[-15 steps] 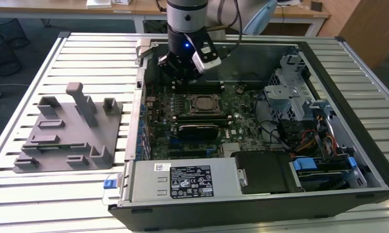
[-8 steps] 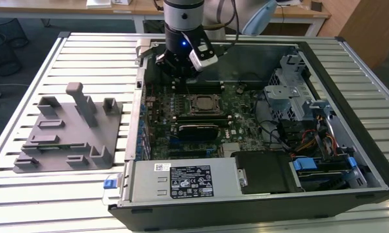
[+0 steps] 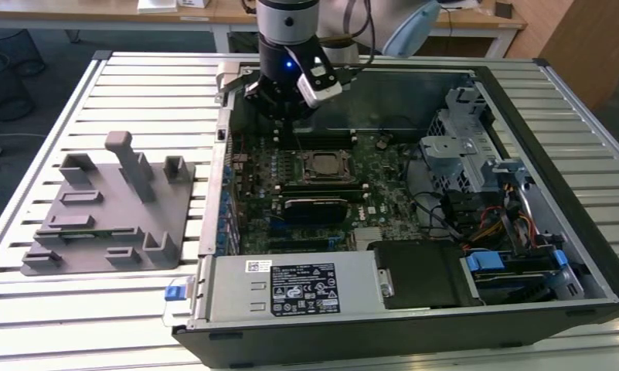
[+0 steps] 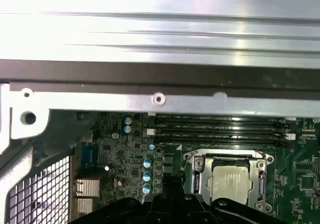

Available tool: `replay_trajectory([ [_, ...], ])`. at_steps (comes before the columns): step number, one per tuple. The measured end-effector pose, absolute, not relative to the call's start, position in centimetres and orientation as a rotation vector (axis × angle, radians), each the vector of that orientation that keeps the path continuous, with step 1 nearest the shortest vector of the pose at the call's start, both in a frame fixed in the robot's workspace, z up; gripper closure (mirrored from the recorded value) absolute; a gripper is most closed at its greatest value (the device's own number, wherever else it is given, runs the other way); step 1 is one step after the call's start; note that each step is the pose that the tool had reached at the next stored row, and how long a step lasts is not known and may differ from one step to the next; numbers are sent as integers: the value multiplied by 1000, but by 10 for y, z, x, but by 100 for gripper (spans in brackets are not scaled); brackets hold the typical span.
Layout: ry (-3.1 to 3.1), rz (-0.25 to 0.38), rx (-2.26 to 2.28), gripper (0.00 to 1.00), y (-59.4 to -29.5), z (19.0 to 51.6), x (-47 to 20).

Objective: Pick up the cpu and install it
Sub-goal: 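Install the first cpu locking lever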

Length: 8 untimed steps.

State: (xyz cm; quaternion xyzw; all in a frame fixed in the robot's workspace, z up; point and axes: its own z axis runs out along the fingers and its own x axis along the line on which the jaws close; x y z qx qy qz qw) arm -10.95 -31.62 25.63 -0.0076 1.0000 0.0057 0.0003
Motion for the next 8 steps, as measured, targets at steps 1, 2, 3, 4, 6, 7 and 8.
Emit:
replay_trajectory([
  [1,3141,18,-27,89,-315,256,-110],
  [2,3141,18,-31,89,-313,256,-110],
  [3,3141,18,-35,89,-312,256,-110],
  [4,3141,18,-41,89,-311,256,-110],
  [6,3141,18,-51,89,-310,256,-109],
  [7,3141,18,-54,89,-310,256,-108],
  [8,3141,18,-56,89,-310,256,-107],
])
